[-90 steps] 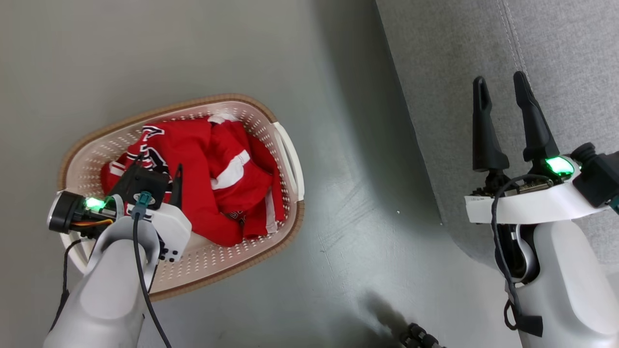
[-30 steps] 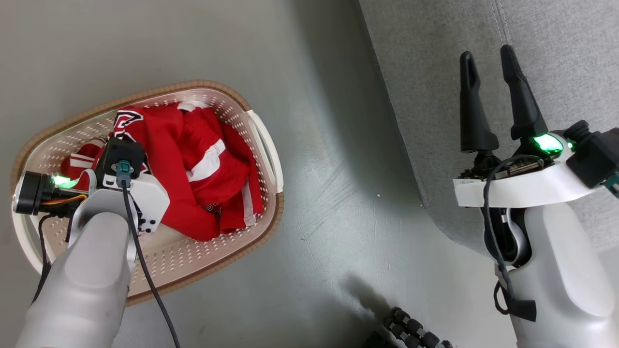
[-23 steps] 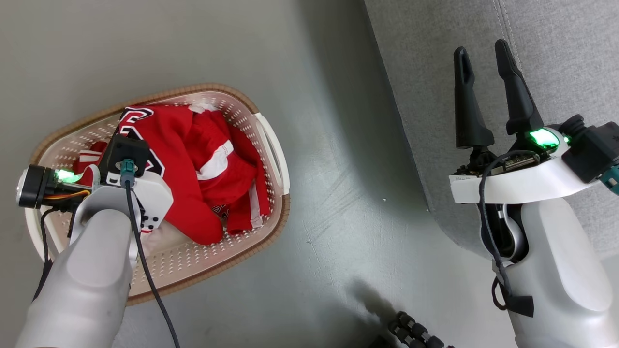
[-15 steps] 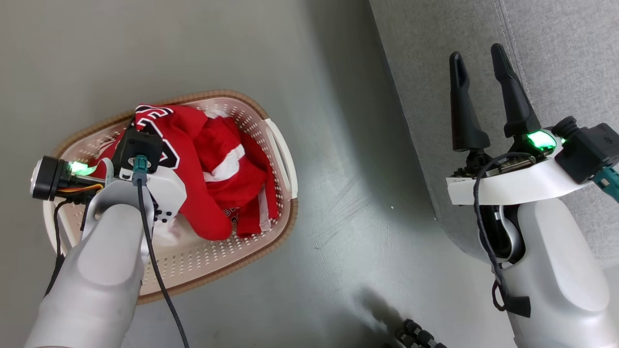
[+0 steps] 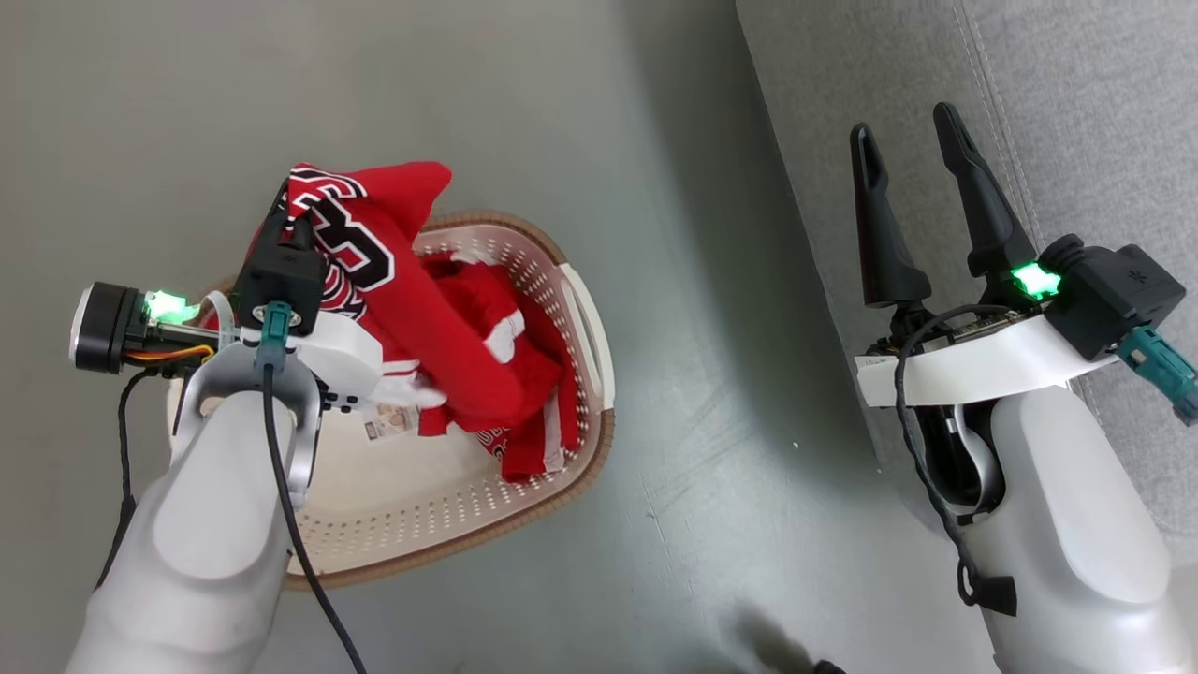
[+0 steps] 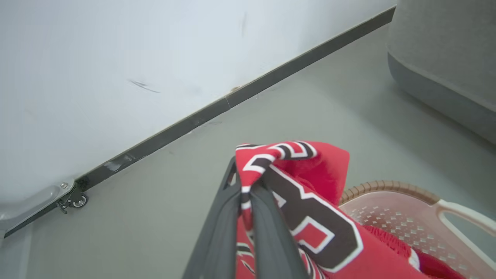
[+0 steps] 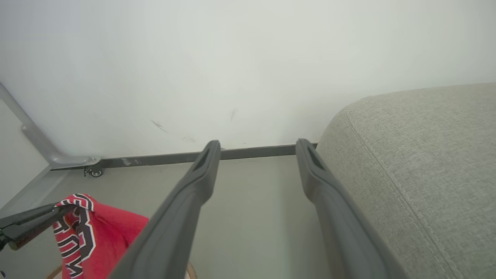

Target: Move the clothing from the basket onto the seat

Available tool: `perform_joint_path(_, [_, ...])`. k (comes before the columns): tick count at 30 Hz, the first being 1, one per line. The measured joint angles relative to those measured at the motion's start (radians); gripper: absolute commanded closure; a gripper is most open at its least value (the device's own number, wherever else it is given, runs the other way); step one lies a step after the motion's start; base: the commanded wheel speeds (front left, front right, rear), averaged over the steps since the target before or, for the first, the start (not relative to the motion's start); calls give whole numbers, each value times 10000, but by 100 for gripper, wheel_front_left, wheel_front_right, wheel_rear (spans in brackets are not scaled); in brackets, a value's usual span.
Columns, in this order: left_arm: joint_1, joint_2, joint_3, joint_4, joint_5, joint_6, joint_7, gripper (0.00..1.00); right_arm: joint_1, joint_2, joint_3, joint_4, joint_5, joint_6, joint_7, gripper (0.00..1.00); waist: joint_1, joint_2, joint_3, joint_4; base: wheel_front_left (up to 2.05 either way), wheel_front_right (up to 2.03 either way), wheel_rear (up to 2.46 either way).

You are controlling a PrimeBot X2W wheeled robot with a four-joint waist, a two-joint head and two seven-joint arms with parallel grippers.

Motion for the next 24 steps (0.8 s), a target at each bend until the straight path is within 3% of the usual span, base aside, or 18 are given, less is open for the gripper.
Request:
perform_joint_path(20, [1645, 69, 307, -3122, -777, -111, -12, 100, 69, -382, 67, 667, -692, 0, 0, 0, 0, 0, -1726, 894, 0, 0, 0])
perform_joint_path(24, [1979, 113, 343, -3499, -1049, -324, -12, 100, 155, -502, 224, 794, -694, 0, 0, 0, -1, 0, -2136, 1074, 0, 0, 0])
